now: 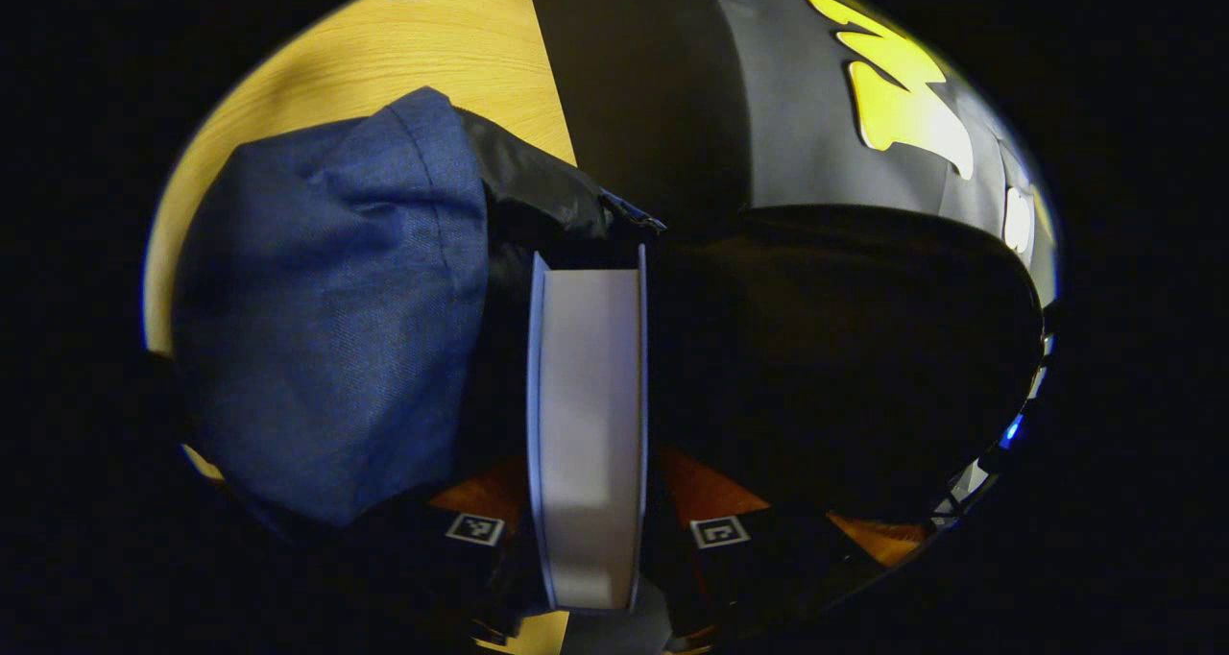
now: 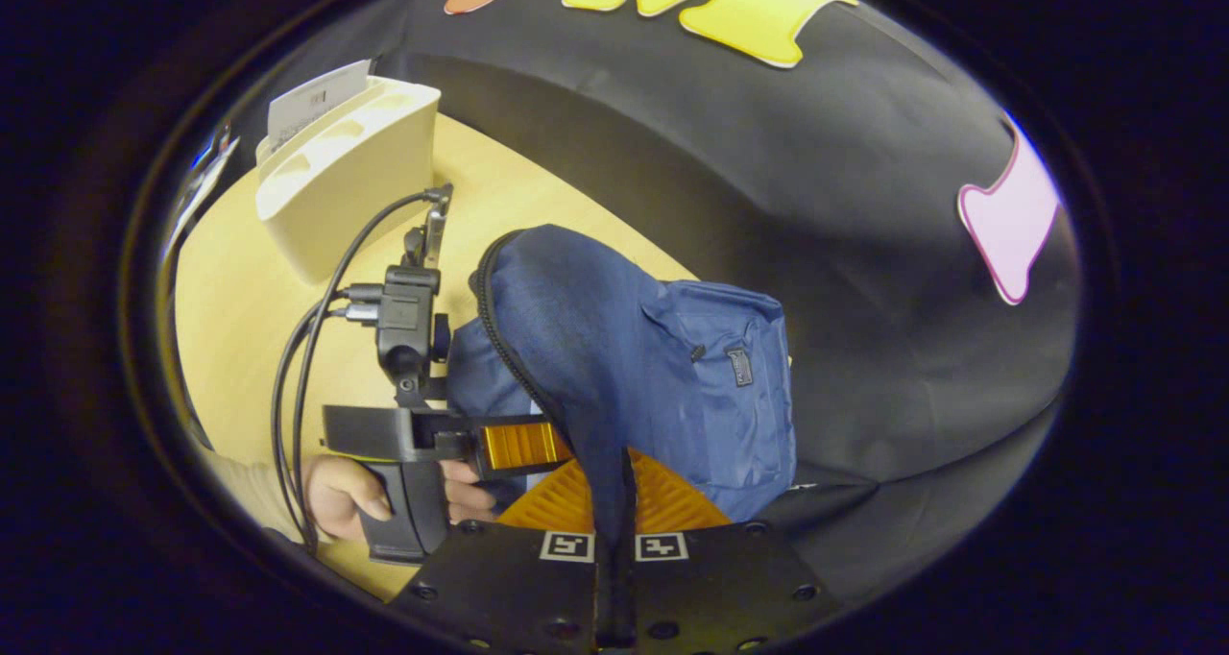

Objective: Open the schoolbag, grab two books from the bookshelf and put them into the schoolbag.

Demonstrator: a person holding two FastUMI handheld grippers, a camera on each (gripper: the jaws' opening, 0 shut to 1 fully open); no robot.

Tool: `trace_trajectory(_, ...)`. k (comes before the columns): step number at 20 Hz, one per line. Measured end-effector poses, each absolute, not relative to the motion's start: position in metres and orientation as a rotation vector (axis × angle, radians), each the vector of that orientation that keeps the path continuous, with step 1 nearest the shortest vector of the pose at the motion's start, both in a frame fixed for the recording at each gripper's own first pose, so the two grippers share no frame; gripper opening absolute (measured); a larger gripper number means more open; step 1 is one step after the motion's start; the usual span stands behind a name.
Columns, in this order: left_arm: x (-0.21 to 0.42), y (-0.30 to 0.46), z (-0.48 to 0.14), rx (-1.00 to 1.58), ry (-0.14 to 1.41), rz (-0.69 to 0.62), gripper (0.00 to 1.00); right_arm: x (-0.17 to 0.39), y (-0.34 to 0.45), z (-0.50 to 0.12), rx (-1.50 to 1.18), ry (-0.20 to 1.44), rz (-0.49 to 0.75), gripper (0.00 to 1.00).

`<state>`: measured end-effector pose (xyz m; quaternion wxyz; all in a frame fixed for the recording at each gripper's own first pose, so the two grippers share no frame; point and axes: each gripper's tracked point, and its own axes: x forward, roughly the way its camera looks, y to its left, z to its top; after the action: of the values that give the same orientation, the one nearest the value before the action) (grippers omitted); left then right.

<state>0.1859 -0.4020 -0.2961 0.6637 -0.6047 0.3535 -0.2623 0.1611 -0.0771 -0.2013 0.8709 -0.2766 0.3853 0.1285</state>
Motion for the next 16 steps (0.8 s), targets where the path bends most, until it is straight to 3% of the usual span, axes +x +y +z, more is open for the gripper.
trace_trajectory(1,0.187,-0.393,-0.291,-1.379,0.793,-0.574,0.88,0.164,-0.079,-0.201,-0.569,0.805,0.272,0.01)
trace_trajectory(2,0.186,-0.386,-0.286,-1.397,0.792,-0.555,0.84,0.165,-0.075,-0.199,-0.570,0.807,0.272,0.00)
trace_trajectory(3,0.187,-0.376,-0.283,-1.405,0.800,-0.528,1.00,0.163,-0.075,-0.198,-0.570,0.806,0.266,0.01)
trace_trajectory(4,0.179,-0.365,-0.281,-1.398,0.814,-0.515,0.96,0.163,-0.075,-0.197,-0.569,0.804,0.265,0.01)
trace_trajectory(12,0.098,-0.253,-0.219,-1.166,0.816,-0.574,0.97,0.162,-0.076,-0.200,-0.470,0.818,0.228,0.01)
trace_trajectory(16,0.087,-0.154,-0.175,-0.876,0.681,-0.494,0.97,0.159,-0.077,-0.202,-0.409,0.815,0.180,0.01)
